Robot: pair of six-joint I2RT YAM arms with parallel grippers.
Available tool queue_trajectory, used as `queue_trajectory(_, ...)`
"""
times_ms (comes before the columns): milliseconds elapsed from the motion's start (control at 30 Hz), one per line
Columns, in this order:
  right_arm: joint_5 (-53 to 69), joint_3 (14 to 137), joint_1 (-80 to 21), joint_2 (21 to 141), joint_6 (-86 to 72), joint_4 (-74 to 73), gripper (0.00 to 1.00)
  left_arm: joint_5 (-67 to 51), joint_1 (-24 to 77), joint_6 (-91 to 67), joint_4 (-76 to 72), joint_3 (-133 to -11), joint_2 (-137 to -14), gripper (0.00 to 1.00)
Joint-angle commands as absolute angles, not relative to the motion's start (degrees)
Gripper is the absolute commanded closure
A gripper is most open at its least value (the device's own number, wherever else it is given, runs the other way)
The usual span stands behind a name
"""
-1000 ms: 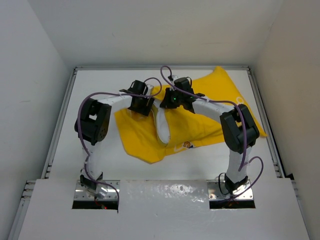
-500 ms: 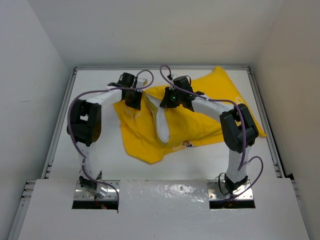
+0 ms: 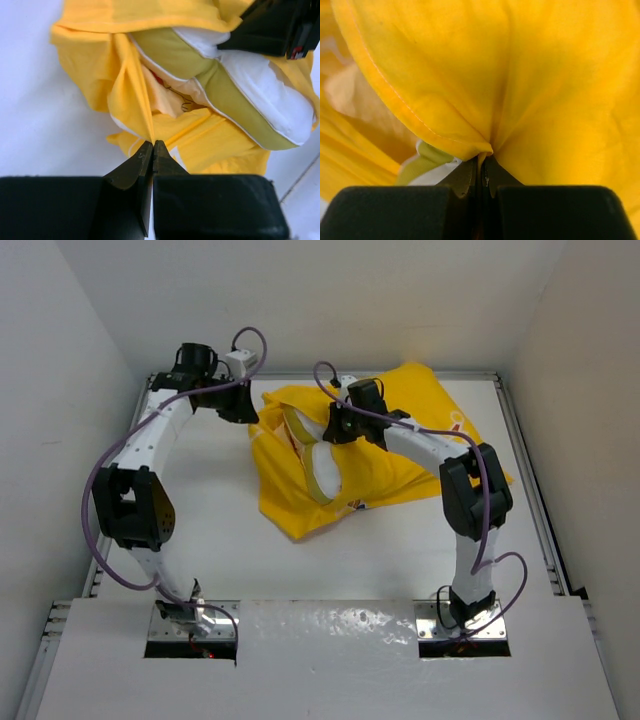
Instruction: Put the pillow into the pillowcase
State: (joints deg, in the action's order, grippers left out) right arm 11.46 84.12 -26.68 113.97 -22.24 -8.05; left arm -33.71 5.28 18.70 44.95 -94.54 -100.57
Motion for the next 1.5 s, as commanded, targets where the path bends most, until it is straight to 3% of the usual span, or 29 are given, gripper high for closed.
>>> queue_trajectory(0, 6.2, 80.2, -27.8, 111.4, -11.6, -15.3, 1.00, -37.2, 0.1, 19.8, 45.4, -102.7, -100.7, 1.00)
queue_trajectory(267, 6.7, 84.4, -36.5, 115.0, -6.2, -19.1, 1.00, -46.0, 3.2, 19.2, 42.6, -101.5, -100.9, 1.00)
queue_trajectory(500, 15.0, 94.3, -38.4, 120.1, -6.4, -20.0, 1.00, -60.2, 7.6, 7.8, 26.3, -101.8, -98.5, 1.00)
queue_trajectory(633, 21.5, 89.4, -35.9, 118.2, -13.4, -9.7, 1.00, -56.9, 6.0, 2.9, 19.5, -99.1, -101.1, 1.00)
queue_trajectory(667, 22.7, 88.3, -35.0, 117.5, -20.1, -7.1, 0.94, -52.5, 6.2, 5.9, 21.9, -99.0, -101.9, 1.00)
queue_trajectory(767, 25.9, 88.7, -31.6, 117.3, -26.1, -4.2, 0.40, -42.6, 6.7, 13.3, 30.7, -97.8, -104.5, 1.00)
queue_trajectory(867, 19.1, 89.7, -30.5, 113.5, -20.6, -8.3, 0.03, -32.0, 4.1, 13.2, 32.5, -95.5, -106.5, 0.92)
queue_trajectory(900, 17.2, 88.4, -30.6, 110.2, -18.9, -9.0, 0.01, -30.2, 2.3, 12.9, 32.8, -95.5, -107.2, 0.89)
queue_trajectory(967, 15.4, 87.2, -30.7, 107.6, -15.7, -11.5, 0.01, -28.0, 1.1, 13.8, 34.4, -96.4, -109.1, 0.74)
queue_trajectory(1000, 15.1, 85.8, -31.3, 105.8, -15.1, -12.6, 0.01, -28.0, 0.8, 14.0, 36.6, -97.4, -109.5, 0.57)
queue_trajectory(1100, 11.0, 81.3, -35.4, 103.3, -10.6, -15.5, 0.02, -32.4, 0.8, 15.5, 41.2, -97.9, -108.2, 0.37)
queue_trajectory(1167, 9.3, 79.3, -37.7, 101.3, -8.7, -16.0, 0.19, -33.9, 1.1, 16.3, 42.6, -96.2, -104.3, 0.32)
queue_trajectory(1200, 9.5, 77.8, -39.4, 100.8, -9.6, -15.9, 0.38, -33.2, 1.6, 16.7, 44.4, -95.6, -102.7, 0.32)
queue_trajectory(1233, 9.2, 76.9, -40.0, 99.9, -11.2, -15.0, 0.99, -32.1, 2.2, 17.8, 45.3, -94.6, -99.8, 0.42)
queue_trajectory(1300, 7.3, 73.6, -41.0, 98.9, -16.5, -12.8, 1.00, -28.4, 4.8, 18.7, 46.8, -89.5, -97.1, 0.64)
queue_trajectory(1400, 1.0, 70.0, -43.4, 97.4, -19.6, -7.0, 0.52, -23.4, 8.8, 19.2, 46.7, -80.5, -95.2, 0.66)
queue_trajectory(1467, -2.2, 70.4, -45.3, 98.3, -19.6, -6.2, 0.17, -20.7, 9.8, 17.7, 46.1, -76.1, -96.3, 0.57)
